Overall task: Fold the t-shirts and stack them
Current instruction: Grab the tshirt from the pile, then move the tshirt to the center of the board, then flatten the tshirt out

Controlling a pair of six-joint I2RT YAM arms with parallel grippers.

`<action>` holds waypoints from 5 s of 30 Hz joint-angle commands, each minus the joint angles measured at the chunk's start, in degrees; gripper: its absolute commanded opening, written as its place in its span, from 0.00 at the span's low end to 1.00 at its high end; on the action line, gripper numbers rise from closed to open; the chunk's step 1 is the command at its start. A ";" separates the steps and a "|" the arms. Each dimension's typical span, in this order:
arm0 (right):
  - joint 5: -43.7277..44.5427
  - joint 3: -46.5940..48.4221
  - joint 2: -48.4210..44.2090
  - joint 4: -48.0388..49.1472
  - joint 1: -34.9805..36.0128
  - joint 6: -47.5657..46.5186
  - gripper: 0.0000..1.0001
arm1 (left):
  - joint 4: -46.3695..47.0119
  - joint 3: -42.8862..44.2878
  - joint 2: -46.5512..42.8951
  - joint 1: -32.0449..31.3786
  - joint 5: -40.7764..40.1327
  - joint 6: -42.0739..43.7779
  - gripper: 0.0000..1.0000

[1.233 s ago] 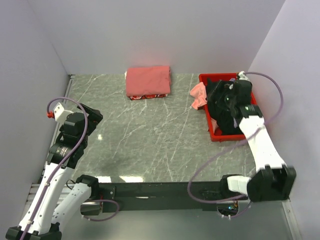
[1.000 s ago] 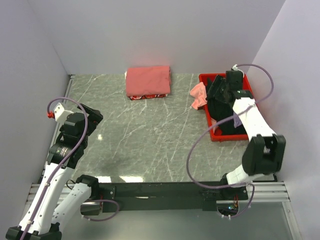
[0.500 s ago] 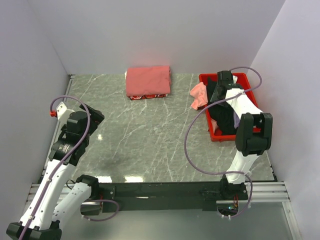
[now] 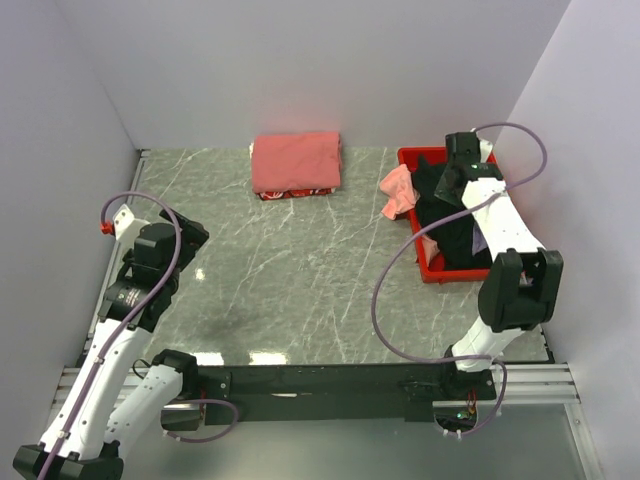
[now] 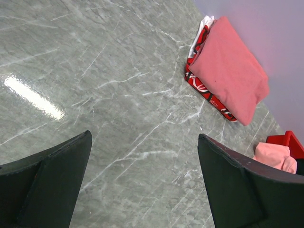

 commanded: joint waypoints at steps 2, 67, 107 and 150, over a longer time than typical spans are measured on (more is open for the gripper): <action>5.00 7.27 -6.94 -2.80 -0.51 -0.65 0.00 | 1.77 -0.24 -1.22 -0.02 0.53 -0.22 0.99; -20.32 39.69 22.03 -0.16 38.08 -7.86 0.23 | -0.34 -6.65 -0.26 -0.11 7.55 -5.40 0.99; -10.47 -28.30 -13.55 30.05 56.00 4.70 0.81 | 43.33 -12.37 37.44 -0.28 22.23 9.18 0.94; 22.92 -22.25 -18.63 18.38 56.10 7.43 0.00 | 51.45 -14.74 23.32 -0.37 14.87 12.70 0.01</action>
